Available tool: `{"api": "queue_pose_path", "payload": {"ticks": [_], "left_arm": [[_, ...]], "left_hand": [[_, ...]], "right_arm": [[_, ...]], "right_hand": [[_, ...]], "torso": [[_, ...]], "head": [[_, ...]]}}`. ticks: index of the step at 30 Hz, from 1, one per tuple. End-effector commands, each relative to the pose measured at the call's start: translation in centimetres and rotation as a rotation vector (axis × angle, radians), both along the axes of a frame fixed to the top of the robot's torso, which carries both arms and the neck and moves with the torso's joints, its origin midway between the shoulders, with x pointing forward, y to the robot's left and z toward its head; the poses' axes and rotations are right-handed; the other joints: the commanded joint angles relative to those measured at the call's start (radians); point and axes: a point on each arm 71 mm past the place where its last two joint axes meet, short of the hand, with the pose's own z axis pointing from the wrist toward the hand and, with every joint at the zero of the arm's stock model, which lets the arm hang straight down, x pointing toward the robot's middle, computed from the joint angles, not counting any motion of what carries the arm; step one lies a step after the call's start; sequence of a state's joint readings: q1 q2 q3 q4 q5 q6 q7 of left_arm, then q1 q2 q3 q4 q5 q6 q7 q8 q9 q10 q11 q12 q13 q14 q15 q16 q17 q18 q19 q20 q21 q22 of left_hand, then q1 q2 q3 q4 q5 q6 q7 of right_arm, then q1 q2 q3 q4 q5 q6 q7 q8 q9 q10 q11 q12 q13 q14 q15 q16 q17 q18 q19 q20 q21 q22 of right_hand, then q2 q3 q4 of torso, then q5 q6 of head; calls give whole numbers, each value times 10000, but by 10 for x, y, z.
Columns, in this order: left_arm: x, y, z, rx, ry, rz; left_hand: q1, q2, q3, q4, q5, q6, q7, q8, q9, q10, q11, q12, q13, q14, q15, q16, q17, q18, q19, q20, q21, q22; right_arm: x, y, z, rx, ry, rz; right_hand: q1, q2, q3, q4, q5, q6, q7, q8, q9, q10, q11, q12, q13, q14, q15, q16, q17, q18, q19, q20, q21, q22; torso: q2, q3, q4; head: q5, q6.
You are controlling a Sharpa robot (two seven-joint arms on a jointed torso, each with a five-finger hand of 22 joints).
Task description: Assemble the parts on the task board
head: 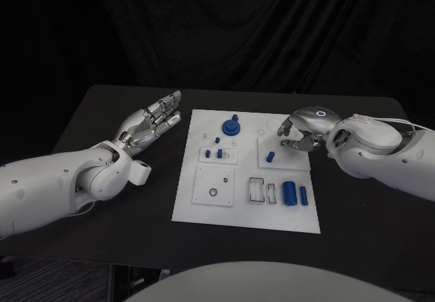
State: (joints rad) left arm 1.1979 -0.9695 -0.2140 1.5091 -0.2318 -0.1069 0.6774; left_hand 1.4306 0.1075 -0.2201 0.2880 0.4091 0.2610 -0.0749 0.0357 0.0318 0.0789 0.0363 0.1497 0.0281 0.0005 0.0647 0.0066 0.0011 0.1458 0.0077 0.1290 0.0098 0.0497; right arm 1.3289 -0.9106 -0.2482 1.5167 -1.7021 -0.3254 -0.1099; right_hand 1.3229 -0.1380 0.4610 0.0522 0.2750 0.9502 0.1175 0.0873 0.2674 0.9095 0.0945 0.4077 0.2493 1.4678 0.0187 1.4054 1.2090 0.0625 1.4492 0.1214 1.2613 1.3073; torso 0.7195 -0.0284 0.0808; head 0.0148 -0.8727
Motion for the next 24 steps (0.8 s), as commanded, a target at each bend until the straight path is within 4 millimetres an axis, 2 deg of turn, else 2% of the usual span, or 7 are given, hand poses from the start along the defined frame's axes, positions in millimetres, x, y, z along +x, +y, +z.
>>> {"api": "queue_pose_path", "payload": {"ticks": [1,7,17,24], "left_arm": [[-3,-2,9,-793,-1169,-290],[-3,-1,9,-787,-1123,-313],[-2,-1,8,-761,-1043,-337],[-2,-1,7,-757,-995,-368]], "left_hand": [[131,7,-5,-32,63,-50,23,-60,-14,5,98,-51,-4,-5,55,-66,-11,-107,-25,77,-19,10],[173,30,-15,-31,80,-59,31,-60,-14,2,117,-56,-5,-5,94,-66,-11,-83,-19,145,-13,37],[247,86,-51,-31,106,-105,37,-64,-18,-13,138,-78,-7,-5,218,-66,-11,-27,-7,319,-5,77],[293,112,-57,-44,154,-117,42,-65,-19,-17,150,-86,-8,-5,257,-66,-11,-5,-2,384,-2,86]], "right_arm": [[0,0,-2,102,66,11],[-1,1,-3,119,101,61],[-2,1,-4,108,140,72],[0,2,-7,75,184,70]], "right_hand": [[16,-26,62,-17,30,-4,78,55,23,121,-11,43,-25,163,-64,26,6,79,18,-42,49,1645],[-49,-29,88,-6,-6,227,131,176,102,320,-70,41,-67,174,-114,25,13,74,34,-90,64,1658],[-184,-60,54,60,-3,173,106,145,112,369,-76,10,-95,180,-125,22,11,72,38,-108,60,1662],[-66,-46,135,-61,128,291,66,214,179,388,-94,-33,-122,183,-146,19,13,72,41,-129,51,1666]], "torso": [[-11,-3,-8],[-17,-1,-16],[-24,-9,-13],[-21,-9,-3]], "head": [[0,1],[1,1],[-2,1],[-4,1]]}}
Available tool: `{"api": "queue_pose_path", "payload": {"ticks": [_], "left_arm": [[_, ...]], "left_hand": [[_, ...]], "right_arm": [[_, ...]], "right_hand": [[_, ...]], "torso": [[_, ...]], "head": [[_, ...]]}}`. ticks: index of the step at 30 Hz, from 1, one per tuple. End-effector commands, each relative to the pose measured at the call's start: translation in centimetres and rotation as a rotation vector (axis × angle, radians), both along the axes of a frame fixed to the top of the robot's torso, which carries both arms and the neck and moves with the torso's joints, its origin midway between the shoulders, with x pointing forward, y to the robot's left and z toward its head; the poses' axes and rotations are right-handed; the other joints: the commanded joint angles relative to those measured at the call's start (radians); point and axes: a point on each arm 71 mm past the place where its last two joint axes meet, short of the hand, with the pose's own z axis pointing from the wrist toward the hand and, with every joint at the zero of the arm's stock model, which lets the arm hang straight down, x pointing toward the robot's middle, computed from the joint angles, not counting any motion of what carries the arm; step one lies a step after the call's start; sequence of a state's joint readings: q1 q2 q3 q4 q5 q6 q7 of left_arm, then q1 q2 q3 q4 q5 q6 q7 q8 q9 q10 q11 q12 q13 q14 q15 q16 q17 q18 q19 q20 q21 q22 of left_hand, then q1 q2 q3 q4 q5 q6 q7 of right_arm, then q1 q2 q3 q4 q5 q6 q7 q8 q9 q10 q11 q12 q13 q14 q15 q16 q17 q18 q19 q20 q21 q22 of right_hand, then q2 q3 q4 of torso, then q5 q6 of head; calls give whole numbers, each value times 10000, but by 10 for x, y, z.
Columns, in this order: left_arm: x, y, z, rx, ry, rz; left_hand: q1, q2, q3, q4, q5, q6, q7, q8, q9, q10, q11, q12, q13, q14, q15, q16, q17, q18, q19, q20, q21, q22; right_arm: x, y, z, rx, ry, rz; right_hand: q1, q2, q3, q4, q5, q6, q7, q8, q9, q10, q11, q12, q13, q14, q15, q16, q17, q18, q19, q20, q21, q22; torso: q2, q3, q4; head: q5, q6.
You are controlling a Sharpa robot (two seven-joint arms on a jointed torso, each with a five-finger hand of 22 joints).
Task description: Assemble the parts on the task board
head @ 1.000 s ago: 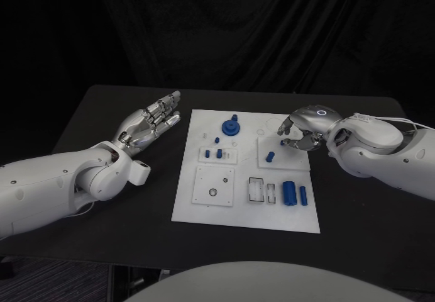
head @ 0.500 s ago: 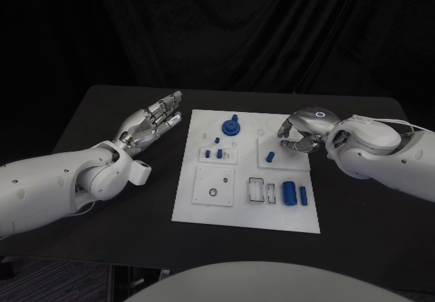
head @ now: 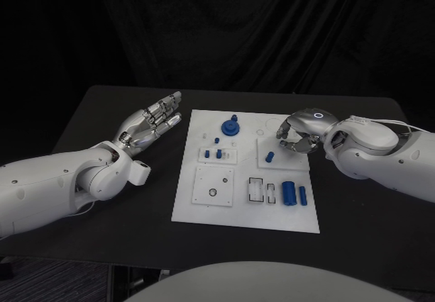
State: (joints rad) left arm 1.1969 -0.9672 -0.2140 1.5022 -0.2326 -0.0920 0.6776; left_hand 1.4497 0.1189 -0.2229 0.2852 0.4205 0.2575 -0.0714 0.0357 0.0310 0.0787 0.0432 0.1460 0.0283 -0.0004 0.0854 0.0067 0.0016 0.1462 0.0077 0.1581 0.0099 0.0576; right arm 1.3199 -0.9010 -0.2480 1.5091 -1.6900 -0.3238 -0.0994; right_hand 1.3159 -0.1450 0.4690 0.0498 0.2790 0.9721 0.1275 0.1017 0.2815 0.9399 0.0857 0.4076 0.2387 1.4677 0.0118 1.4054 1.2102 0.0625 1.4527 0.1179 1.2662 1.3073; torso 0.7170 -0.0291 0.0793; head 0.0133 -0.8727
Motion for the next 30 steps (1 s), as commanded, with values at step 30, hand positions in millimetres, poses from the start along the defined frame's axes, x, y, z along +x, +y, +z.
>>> {"api": "queue_pose_path", "payload": {"ticks": [30], "left_arm": [[-2,-1,6,-668,-848,-323]], "left_hand": [[456,154,-53,-123,699,23,205,-48,4,8,267,-39,-6,4,129,-67,-16,140,26,350,12,54]], "right_arm": [[3,-3,-11,93,-92,51]], "right_hand": [[397,211,254,-644,698,670,10,536,629,499,-131,38,-2,151,-182,-53,-102,83,-10,-191,-66,1680]], "torso": [[11,1,9]], "head": [[120,1]]}}
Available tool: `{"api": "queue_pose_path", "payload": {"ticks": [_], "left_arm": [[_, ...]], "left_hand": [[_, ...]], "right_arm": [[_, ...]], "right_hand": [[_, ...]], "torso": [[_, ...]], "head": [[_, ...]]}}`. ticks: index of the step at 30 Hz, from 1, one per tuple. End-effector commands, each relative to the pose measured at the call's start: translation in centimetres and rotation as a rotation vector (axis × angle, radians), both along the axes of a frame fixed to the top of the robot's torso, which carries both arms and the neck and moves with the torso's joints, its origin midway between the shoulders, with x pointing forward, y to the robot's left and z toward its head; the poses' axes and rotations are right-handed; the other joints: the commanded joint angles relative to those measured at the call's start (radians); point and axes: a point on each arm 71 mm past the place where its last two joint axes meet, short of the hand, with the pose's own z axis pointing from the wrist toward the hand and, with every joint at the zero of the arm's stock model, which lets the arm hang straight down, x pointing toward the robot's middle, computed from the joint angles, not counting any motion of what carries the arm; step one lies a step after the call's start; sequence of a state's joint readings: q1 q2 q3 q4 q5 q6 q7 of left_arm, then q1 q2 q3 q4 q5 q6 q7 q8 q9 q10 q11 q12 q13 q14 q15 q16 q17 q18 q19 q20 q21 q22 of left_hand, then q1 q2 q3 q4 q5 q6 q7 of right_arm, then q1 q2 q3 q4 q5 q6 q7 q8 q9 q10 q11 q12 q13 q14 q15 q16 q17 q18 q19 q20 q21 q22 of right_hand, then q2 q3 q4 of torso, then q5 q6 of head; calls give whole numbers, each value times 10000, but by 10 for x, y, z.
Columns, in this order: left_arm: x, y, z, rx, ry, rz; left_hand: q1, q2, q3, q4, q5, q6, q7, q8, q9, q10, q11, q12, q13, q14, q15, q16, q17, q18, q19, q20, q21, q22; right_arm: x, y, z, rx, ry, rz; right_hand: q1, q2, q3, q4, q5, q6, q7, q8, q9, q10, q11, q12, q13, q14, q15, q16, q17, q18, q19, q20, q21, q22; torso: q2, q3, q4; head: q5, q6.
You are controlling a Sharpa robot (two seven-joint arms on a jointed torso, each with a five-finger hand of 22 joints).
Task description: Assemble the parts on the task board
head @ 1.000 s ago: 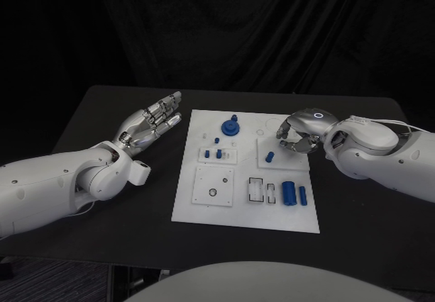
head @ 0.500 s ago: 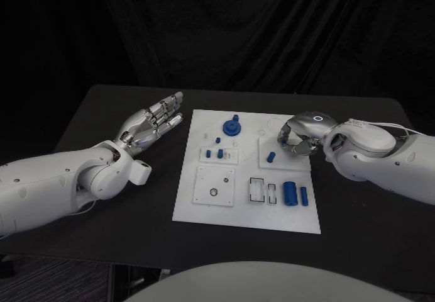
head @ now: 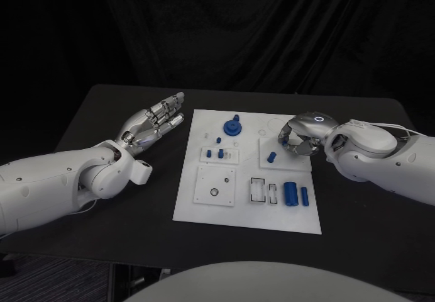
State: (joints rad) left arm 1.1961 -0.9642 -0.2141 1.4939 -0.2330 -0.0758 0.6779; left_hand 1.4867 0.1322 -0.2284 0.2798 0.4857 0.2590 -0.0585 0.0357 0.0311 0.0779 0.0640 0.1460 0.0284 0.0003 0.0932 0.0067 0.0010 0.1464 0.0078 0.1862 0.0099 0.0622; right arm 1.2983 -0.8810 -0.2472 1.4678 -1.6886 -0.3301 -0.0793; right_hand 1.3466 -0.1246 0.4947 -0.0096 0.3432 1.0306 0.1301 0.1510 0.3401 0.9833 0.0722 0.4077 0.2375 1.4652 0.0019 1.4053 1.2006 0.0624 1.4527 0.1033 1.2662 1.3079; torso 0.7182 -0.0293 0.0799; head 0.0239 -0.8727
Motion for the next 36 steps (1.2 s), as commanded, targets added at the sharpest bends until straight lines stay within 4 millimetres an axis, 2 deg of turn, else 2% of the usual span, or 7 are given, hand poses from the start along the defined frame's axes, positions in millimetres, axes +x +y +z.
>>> {"api": "queue_pose_path", "payload": {"ticks": [1,14,25,30,36], "left_arm": [[-2,-2,7,-642,-891,-219],[-2,0,7,-602,-886,-161],[-3,0,7,-581,-870,-138],[-3,-1,7,-581,-857,-152],[-2,-2,6,-600,-838,-200]], "left_hand": [[87,21,2,-69,47,7,76,-48,3,16,59,-40,-7,-3,51,-67,-10,138,24,70,12,8],[122,42,-4,-76,116,8,91,-49,3,12,85,-40,-6,-3,-23,-67,-10,186,27,78,12,4],[133,40,-11,-79,119,3,90,-49,2,7,92,-46,-7,-3,-56,-67,-10,204,28,76,13,10],[138,39,-15,-80,123,-2,87,-50,2,6,96,-46,-7,-3,-73,-67,-10,214,29,77,14,13],[144,42,-16,-81,128,-13,86,-52,0,6,100,-45,-7,-3,-77,-67,-10,222,31,79,15,19]], "right_arm": [[-1,-2,1,181,-251,50],[-7,-9,12,733,-914,87],[-12,-8,47,1104,-1653,186],[-17,-2,57,1194,-1674,348],[-35,26,62,1272,-1328,1041]], "right_hand": [[93,10,-2,-57,58,90,-16,48,51,77,1,41,12,175,-85,-55,-11,84,-10,-47,-65,1675],[128,54,-4,-154,32,180,0,131,198,325,-32,88,24,181,-115,-56,4,70,6,-80,-16,1698],[132,70,-14,-165,-81,192,2,147,249,352,-32,64,13,186,-115,-49,25,64,11,-85,2,1706],[134,93,-24,-162,-155,210,-6,164,290,392,-40,57,9,192,-120,-42,41,61,14,-88,12,1712],[157,107,-35,-178,-225,198,-21,165,333,444,-60,54,7,198,-134,-36,55,60,17,-97,18,1716]], "torso": [[-1,3,4],[-4,-9,-3],[6,-11,-12],[5,-9,-10],[14,2,15]], "head": [[16,1],[83,1],[78,1],[75,1],[160,1]]}}
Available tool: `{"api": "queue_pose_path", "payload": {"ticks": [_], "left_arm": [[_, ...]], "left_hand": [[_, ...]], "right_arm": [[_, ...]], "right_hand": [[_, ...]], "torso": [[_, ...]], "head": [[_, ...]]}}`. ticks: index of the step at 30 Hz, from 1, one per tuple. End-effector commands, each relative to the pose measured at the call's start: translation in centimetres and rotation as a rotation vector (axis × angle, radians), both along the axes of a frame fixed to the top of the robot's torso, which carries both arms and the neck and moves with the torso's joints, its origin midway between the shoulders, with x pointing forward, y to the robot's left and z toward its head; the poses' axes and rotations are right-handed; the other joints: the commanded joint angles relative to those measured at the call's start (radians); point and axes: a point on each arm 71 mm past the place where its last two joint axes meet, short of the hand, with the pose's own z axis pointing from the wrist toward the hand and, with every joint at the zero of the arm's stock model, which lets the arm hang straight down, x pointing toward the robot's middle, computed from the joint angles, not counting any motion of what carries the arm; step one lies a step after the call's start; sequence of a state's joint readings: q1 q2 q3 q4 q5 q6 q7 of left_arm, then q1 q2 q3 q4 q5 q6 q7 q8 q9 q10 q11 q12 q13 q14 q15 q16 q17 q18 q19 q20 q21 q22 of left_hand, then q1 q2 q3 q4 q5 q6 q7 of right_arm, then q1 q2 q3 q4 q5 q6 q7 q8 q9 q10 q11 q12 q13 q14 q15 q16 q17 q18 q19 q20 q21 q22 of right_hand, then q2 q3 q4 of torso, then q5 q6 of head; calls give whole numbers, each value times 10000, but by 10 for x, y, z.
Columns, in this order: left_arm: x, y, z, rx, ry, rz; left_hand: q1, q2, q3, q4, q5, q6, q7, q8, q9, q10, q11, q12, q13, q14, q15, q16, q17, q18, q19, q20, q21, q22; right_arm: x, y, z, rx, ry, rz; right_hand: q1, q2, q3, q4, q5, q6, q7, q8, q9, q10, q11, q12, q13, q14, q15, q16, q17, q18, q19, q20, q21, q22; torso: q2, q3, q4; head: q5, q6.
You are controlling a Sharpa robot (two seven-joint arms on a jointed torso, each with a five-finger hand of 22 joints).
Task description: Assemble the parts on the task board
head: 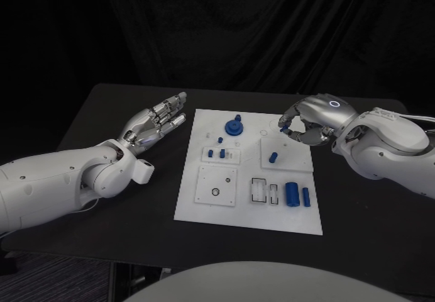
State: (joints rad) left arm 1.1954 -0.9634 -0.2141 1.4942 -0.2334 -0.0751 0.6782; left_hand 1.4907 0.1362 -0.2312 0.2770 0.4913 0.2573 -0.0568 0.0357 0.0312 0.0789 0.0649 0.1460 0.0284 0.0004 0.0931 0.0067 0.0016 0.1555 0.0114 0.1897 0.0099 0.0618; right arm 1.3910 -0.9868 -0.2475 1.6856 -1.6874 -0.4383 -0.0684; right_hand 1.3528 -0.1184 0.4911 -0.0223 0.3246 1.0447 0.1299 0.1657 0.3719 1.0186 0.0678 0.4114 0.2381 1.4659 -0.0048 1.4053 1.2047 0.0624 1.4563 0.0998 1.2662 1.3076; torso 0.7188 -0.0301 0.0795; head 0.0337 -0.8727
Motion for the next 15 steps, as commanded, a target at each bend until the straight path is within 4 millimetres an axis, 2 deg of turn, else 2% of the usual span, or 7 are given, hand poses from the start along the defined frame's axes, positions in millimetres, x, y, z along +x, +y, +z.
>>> {"api": "queue_pose_path", "payload": {"ticks": [1,9,15], "left_arm": [[-2,-2,7,-596,-840,-184],[-3,-2,7,-608,-849,-187],[-2,-6,7,-629,-820,-266]], "left_hand": [[104,1,12,-54,71,4,69,-52,-1,-4,90,-45,-7,-4,-76,-67,-16,131,-5,44,15,23],[135,17,4,-54,73,-24,83,-55,-3,-66,0,-113,-20,-4,-56,-67,-16,167,-3,56,15,18],[141,23,3,-53,74,-25,86,-55,-3,-62,-9,-96,-16,-4,-55,-67,-16,174,-2,55,15,19]], "right_arm": [[-10,16,1,-137,168,193],[-35,64,0,-407,588,1424],[-41,93,-7,-708,761,2112]], "right_hand": [[101,44,1,-55,-44,44,-18,12,17,92,-17,14,1,189,-68,-42,3,60,-20,-63,16,1718],[108,27,-18,-70,-118,-76,1,-59,26,86,-7,-14,-5,182,-66,-55,-18,62,-27,-67,-1,1716],[93,13,-38,-68,-159,-111,8,-82,33,63,4,-33,-9,176,-60,-68,-42,74,-49,-66,-58,1699]], "torso": [[10,10,22],[1,-8,22],[-21,-23,29]], "head": [[77,1],[200,1],[284,1]]}}
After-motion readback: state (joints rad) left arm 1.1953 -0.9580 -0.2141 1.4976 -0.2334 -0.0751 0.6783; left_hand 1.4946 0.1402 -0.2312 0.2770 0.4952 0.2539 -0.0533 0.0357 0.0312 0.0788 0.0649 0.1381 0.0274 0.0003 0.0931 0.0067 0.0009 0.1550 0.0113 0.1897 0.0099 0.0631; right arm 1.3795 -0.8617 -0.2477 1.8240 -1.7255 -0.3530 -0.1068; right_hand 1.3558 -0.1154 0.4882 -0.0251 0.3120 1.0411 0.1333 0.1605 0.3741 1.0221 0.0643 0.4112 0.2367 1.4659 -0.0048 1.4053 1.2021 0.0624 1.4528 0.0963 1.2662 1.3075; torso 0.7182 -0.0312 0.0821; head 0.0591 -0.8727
